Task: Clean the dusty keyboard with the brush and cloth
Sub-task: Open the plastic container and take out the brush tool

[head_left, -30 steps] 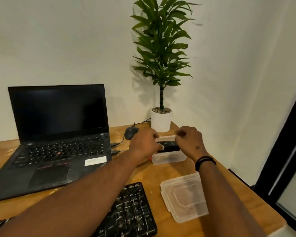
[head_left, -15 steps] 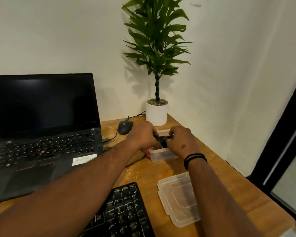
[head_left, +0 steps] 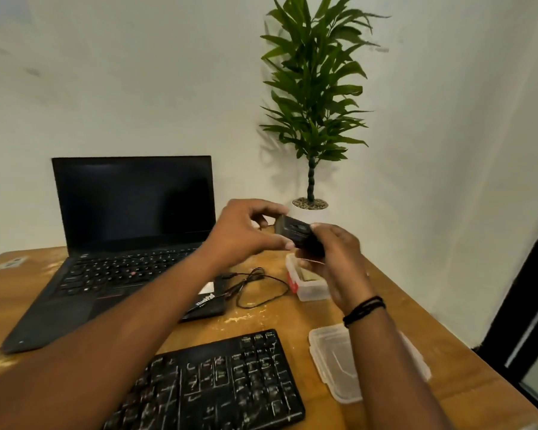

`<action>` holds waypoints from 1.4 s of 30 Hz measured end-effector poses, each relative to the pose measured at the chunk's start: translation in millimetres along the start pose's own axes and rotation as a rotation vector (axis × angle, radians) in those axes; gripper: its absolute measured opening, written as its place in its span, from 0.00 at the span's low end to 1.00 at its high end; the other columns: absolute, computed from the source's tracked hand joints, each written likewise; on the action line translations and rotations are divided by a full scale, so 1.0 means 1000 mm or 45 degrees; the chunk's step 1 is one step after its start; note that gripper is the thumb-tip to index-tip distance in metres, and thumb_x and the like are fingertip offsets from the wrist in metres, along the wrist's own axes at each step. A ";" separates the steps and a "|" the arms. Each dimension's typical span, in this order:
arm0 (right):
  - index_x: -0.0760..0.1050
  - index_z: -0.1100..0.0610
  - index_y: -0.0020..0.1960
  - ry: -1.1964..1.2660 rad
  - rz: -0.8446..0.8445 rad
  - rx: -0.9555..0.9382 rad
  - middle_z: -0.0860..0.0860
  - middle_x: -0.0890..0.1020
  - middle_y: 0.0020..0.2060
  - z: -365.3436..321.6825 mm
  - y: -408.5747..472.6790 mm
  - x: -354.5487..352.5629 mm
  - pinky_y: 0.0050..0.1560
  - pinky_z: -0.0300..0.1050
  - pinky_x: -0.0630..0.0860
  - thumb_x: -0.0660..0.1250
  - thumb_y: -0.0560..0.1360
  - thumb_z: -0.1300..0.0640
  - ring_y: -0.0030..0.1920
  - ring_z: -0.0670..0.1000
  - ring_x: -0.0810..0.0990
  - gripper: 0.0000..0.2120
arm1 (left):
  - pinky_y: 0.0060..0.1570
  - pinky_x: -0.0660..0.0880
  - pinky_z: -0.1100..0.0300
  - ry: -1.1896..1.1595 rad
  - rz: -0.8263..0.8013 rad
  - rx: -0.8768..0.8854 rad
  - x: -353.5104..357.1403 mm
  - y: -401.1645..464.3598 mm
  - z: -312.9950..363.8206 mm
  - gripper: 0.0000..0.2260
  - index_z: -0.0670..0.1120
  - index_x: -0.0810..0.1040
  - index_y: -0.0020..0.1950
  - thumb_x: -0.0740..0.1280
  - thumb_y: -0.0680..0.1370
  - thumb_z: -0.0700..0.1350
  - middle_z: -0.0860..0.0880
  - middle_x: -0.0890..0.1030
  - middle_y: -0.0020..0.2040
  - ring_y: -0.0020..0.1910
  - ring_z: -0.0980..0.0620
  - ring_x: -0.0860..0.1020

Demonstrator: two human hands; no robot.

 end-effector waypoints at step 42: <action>0.82 0.59 0.49 0.145 -0.318 0.108 0.58 0.83 0.34 0.051 -0.291 0.177 0.24 0.41 0.71 0.68 0.78 0.51 0.29 0.53 0.78 0.11 | 0.21 0.70 0.62 -0.946 0.665 -0.548 -0.109 -0.299 0.002 0.11 0.44 0.85 0.51 0.66 0.81 0.50 0.48 0.74 0.29 0.23 0.52 0.73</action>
Point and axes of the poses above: each hand's wrist, its own y-axis towards the middle knuckle, its own x-axis out of the palm, z = x × y, the point moved 3 cm from there along y, towards the middle knuckle
